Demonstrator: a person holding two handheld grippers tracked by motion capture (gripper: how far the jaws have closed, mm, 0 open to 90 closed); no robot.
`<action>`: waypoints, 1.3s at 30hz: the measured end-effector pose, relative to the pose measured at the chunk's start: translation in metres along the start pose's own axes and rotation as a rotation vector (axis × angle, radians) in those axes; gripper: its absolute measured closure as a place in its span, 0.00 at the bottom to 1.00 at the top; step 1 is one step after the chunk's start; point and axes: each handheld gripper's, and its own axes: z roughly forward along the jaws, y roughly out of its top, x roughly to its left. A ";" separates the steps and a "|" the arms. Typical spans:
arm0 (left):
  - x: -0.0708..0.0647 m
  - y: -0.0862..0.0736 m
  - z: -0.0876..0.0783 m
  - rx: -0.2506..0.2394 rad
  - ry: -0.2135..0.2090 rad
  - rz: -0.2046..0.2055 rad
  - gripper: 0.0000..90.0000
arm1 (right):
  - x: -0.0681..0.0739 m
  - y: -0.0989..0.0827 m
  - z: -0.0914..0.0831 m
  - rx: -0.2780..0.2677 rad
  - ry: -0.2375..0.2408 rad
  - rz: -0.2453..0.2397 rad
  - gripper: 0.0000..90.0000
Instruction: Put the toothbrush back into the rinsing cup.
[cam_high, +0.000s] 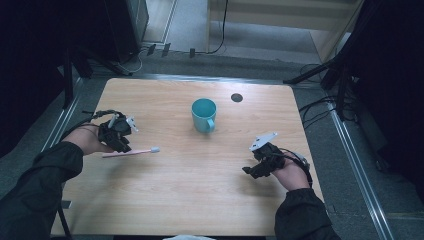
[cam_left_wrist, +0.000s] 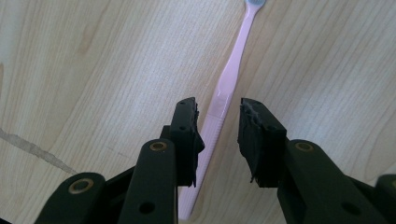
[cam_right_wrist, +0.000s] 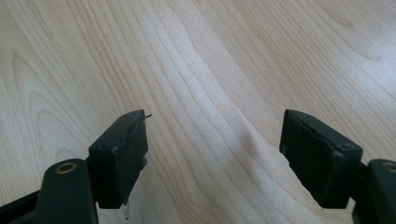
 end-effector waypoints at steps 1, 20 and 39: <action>-0.001 0.001 0.003 0.007 -0.008 0.011 0.75 | 0.000 0.000 0.000 0.000 0.003 -0.004 0.26; 0.005 0.003 0.023 0.078 -0.060 0.047 0.79 | 0.000 0.000 0.000 0.003 0.004 -0.011 0.26; 0.010 0.003 0.034 0.122 -0.054 0.047 0.85 | 0.000 -0.001 0.001 0.011 0.003 -0.012 0.26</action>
